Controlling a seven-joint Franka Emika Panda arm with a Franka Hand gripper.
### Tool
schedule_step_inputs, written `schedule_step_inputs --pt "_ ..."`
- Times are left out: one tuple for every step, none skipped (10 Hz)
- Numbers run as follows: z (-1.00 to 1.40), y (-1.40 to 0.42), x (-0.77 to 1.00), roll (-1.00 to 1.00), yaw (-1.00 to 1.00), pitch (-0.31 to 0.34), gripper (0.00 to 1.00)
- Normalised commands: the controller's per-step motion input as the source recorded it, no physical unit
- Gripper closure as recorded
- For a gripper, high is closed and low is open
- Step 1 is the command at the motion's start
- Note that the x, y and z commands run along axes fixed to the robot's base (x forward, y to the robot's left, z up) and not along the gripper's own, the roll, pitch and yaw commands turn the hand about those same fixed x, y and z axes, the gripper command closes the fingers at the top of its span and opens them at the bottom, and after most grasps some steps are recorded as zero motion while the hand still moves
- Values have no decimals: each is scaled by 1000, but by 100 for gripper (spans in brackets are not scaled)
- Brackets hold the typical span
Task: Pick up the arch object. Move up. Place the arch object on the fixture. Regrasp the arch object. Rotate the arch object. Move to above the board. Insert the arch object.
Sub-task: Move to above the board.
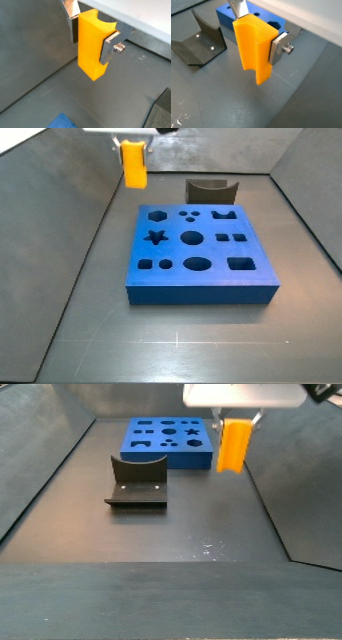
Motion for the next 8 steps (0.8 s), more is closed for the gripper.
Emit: schedule_step_inputs --pt "1000 -53 -30 161 33 51 100" --pt "1000 -51 -28 165 36 50 100" --pt "1000 -48 -26 168 38 54 100" --pt "1000 -46 -22 167 41 58 100" --pt "1000 -44 -16 165 42 64 100" --pt "1000 -42 -12 158 40 68 100" --pt "1000 -40 -9 152 39 70 100" --pt "1000 -34 -7 143 38 68 100"
